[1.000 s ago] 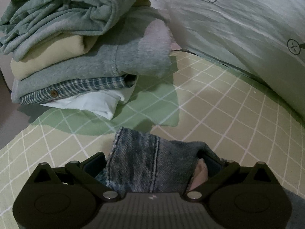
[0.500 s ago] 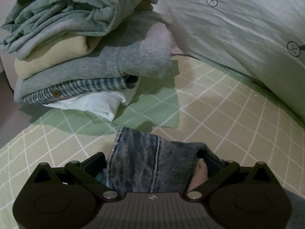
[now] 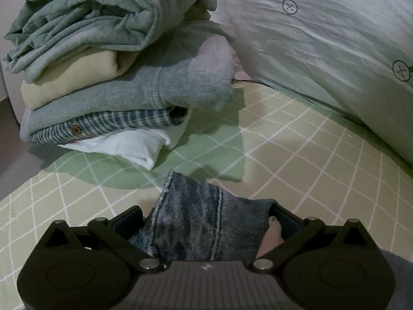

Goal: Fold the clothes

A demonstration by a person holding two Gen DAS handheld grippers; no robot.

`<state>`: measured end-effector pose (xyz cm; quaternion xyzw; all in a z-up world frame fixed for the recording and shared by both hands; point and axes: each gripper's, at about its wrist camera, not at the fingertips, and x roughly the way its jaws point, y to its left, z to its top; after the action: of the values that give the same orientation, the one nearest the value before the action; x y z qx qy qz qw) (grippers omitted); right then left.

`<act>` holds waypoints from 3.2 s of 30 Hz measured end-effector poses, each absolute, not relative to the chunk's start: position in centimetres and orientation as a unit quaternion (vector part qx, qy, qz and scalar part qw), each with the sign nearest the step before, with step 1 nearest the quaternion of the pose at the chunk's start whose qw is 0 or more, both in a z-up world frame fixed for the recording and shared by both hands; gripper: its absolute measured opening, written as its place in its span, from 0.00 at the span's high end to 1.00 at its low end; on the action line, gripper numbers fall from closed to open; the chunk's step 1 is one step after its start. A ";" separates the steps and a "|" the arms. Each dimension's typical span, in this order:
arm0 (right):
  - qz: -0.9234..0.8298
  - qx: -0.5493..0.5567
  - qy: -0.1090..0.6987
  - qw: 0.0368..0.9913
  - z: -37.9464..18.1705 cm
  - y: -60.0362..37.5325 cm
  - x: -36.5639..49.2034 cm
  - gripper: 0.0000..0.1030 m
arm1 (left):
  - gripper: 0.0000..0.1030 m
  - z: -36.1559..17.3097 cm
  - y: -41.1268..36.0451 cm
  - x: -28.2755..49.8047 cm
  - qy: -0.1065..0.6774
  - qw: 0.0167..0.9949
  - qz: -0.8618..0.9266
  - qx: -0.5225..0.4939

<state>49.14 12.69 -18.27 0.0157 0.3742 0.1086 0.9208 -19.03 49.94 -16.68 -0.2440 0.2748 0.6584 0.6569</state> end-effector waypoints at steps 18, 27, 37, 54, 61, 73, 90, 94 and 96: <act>0.147 0.068 0.394 0.904 -15.9 -5.7 28.5 0.08 | 0.00 -11.1 34.7 -26.6 0.296 0.709 0.561 -0.309; 0.108 0.101 0.407 0.902 -16.9 -16.5 19.3 0.05 | 0.00 -14.2 21.9 -28.0 0.373 0.729 0.482 -0.313; 0.102 0.164 0.418 0.888 -17.9 -25.3 17.6 0.04 | 0.00 -15.3 14.3 -26.9 0.418 0.733 0.472 -0.254; 0.195 0.429 0.452 0.757 -21.8 -27.1 16.6 0.02 | 0.00 -15.6 14.4 -26.4 0.428 0.718 0.478 -0.270; 0.213 0.461 0.471 0.722 -22.3 -24.7 17.1 0.03 | 0.00 -15.5 14.6 -26.7 0.429 0.725 0.467 -0.270; 0.206 0.474 0.482 0.707 -22.4 -20.2 14.7 0.07 | 0.00 -14.1 19.5 -34.6 0.300 0.745 0.396 -0.445; 0.135 0.523 0.421 0.729 -22.8 -18.3 9.4 0.08 | 0.00 -15.6 29.7 -47.3 0.208 0.651 0.462 -0.565; 0.125 0.529 0.411 0.732 -22.8 -18.0 8.9 0.08 | 0.00 -15.5 30.9 -45.3 0.242 0.672 0.474 -0.514; 0.114 0.541 0.408 0.726 -22.9 -18.2 8.9 0.08 | 0.00 -15.7 30.9 -45.0 0.237 0.672 0.487 -0.505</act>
<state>8.93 -18.21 -22.94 0.5414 0.4081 0.1138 0.7262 -44.99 30.93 -15.66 -0.5053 0.2366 0.4874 0.6717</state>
